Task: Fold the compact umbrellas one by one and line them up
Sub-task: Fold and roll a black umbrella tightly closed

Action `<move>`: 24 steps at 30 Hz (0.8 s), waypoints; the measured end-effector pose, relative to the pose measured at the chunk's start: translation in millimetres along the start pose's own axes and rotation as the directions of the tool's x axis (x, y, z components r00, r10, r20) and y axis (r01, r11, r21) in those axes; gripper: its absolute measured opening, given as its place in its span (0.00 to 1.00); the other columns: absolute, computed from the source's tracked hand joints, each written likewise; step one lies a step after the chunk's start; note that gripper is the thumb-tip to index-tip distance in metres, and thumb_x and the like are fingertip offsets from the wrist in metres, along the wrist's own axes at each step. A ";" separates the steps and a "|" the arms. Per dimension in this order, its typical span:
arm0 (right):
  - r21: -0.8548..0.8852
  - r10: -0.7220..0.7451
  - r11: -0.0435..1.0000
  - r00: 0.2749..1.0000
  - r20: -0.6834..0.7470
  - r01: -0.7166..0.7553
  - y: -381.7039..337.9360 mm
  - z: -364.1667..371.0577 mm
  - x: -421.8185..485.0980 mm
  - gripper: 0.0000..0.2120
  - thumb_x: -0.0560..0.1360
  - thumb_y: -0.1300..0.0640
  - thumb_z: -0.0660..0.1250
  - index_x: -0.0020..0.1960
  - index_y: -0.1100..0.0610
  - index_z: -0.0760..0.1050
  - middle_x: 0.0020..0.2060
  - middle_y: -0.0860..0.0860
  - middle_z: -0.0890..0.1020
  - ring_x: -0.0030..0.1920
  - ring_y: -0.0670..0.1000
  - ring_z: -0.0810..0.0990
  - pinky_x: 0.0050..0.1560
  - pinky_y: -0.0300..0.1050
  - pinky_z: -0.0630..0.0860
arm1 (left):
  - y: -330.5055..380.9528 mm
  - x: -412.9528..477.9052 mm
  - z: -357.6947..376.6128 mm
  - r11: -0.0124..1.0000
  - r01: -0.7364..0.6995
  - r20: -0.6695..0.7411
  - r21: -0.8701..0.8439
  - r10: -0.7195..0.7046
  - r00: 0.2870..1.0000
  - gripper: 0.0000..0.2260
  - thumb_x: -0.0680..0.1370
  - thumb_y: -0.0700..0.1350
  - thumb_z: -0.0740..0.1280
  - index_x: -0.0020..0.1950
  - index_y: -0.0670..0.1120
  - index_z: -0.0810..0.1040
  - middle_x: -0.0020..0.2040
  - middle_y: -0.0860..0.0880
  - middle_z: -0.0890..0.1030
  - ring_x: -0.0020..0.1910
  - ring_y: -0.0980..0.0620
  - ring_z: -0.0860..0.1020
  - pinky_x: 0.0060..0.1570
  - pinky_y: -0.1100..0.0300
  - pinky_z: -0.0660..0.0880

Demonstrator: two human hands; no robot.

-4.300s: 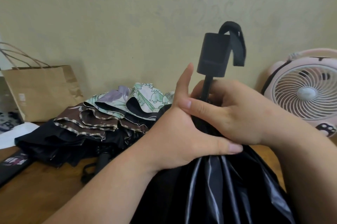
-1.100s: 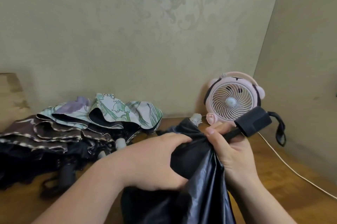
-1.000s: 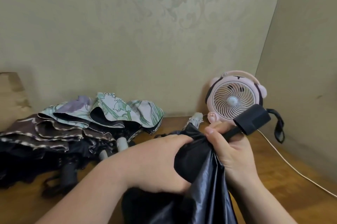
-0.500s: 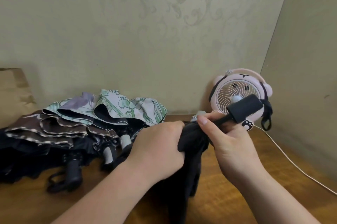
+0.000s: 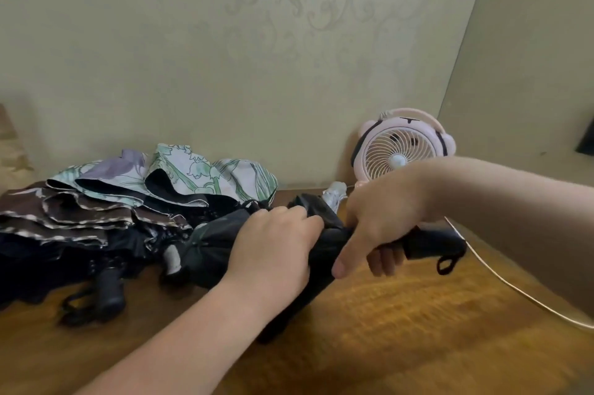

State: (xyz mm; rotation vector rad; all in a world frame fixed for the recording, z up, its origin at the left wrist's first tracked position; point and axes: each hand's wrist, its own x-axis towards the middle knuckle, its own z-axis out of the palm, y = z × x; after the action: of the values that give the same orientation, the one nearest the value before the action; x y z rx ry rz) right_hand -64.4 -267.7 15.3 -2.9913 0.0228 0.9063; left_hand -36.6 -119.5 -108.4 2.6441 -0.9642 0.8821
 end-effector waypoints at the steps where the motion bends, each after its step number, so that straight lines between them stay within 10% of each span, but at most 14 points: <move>1: 0.124 0.000 0.992 0.995 0.102 -0.013 0.9 5.6 12.2 0.27 0.72 0.40 0.76 0.55 0.64 0.79 0.44 0.58 0.87 0.42 0.56 0.86 0.55 0.54 0.84 | 1.2 -0.9 3.2 0.999 -0.039 -0.005 -0.010 0.039 0.999 0.14 0.70 0.45 0.69 0.41 0.55 0.64 0.40 0.52 0.73 0.44 0.45 0.76 0.40 0.55 0.58; 6: 0.360 0.084 0.914 0.956 0.280 -0.185 4.4 41.9 50.2 0.17 0.76 0.49 0.74 0.51 0.63 0.76 0.35 0.56 0.82 0.30 0.50 0.80 0.38 0.43 0.82 | 1.4 -3.8 18.6 0.984 -0.170 -0.108 0.063 0.176 0.979 0.06 0.66 0.52 0.65 0.34 0.51 0.75 0.33 0.51 0.73 0.33 0.46 0.74 0.36 0.55 0.61; 10: 0.449 0.067 0.871 0.953 0.296 -0.201 11.5 64.3 53.9 0.13 0.75 0.53 0.71 0.38 0.54 0.71 0.25 0.49 0.69 0.23 0.47 0.63 0.24 0.37 0.60 | 8.0 -13.0 34.0 0.981 -0.185 -0.162 0.063 0.193 0.968 0.07 0.70 0.45 0.59 0.33 0.50 0.74 0.33 0.51 0.72 0.34 0.46 0.73 0.36 0.54 0.65; 14: 0.125 0.064 0.991 0.980 -0.187 -0.041 16.8 61.0 47.3 0.09 0.74 0.50 0.71 0.46 0.56 0.79 0.37 0.53 0.81 0.34 0.53 0.77 0.35 0.46 0.74 | 4.8 -9.9 26.4 0.994 -0.107 -0.170 -0.022 0.102 0.980 0.11 0.69 0.44 0.68 0.51 0.50 0.80 0.49 0.50 0.77 0.51 0.45 0.76 0.58 0.48 0.73; 18: -0.182 -0.002 0.952 0.589 -0.808 -0.245 43.2 26.4 35.2 0.03 0.75 0.56 0.62 0.42 0.51 0.71 0.35 0.49 0.77 0.37 0.56 0.79 0.38 0.47 0.80 | -23.1 3.4 -25.7 0.993 0.063 -0.363 -0.101 -0.096 0.927 0.32 0.69 0.57 0.77 0.70 0.50 0.72 0.67 0.47 0.71 0.68 0.44 0.68 0.76 0.42 0.57; 20: -0.127 0.015 0.950 0.446 -0.895 -0.285 56.2 16.0 32.5 0.04 0.74 0.58 0.62 0.42 0.52 0.72 0.33 0.48 0.77 0.36 0.56 0.80 0.38 0.49 0.81 | -41.3 5.7 -51.2 0.976 0.138 -0.492 -0.171 -0.206 0.846 0.33 0.69 0.57 0.77 0.70 0.47 0.72 0.68 0.46 0.71 0.68 0.44 0.68 0.73 0.45 0.61; 24: -0.315 -0.151 0.912 0.498 -0.854 -0.264 56.5 26.6 46.3 0.02 0.78 0.55 0.60 0.47 0.50 0.69 0.39 0.48 0.80 0.42 0.56 0.83 0.36 0.46 0.74 | -58.6 -7.2 -53.7 0.911 0.240 -0.347 -0.336 -0.356 0.867 0.41 0.67 0.63 0.76 0.73 0.46 0.67 0.69 0.49 0.68 0.70 0.48 0.66 0.73 0.50 0.64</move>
State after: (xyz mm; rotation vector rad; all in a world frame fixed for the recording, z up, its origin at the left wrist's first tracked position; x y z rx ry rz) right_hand -41.7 -324.2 -33.1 -3.4524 -0.0642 -0.8460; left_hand -28.8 -51.0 -68.1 2.1664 -0.5083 1.0612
